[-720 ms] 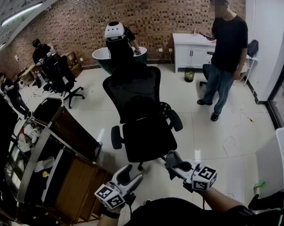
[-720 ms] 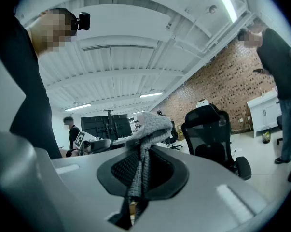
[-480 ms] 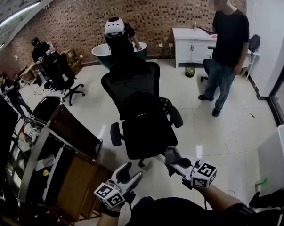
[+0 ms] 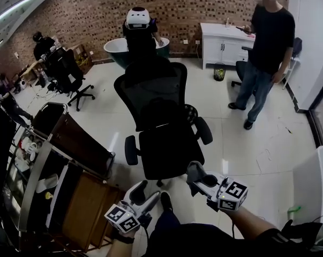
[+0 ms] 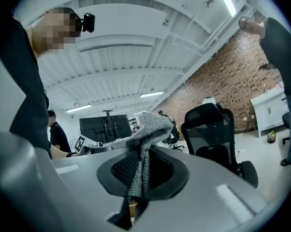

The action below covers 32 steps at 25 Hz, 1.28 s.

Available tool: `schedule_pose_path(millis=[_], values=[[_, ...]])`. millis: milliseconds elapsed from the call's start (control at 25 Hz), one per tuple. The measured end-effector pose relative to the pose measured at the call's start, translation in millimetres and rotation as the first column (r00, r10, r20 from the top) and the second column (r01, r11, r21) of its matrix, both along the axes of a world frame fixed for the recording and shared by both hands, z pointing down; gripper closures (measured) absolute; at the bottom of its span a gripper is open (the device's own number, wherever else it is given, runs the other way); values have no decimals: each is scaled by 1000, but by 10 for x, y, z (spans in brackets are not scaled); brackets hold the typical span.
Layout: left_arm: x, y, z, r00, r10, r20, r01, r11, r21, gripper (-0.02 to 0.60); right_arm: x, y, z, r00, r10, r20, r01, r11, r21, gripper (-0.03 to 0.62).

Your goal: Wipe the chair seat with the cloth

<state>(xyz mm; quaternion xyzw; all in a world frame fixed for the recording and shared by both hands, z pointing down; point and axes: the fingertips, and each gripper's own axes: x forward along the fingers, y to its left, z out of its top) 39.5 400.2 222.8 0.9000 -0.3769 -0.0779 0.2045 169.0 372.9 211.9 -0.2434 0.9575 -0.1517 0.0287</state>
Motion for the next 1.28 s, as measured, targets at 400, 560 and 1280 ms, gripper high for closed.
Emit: schedule_pose_path(millis=[400, 560, 1280], values=[[-572, -1420, 130, 995, 88, -42, -90, 995, -33, 244, -730, -1353, 187, 998, 31, -51, -33, 998, -49, 565], [-824, -1987, 95, 988, 145, -44, -146, 989, -32, 244, -1050, -1888, 184, 997, 47, -58, -50, 997, -55, 565], [-1125, -3101, 384, 993, 105, -49, -109, 988, -107, 244, -1516, -3045, 494, 996, -36, -77, 26, 992, -127, 565]])
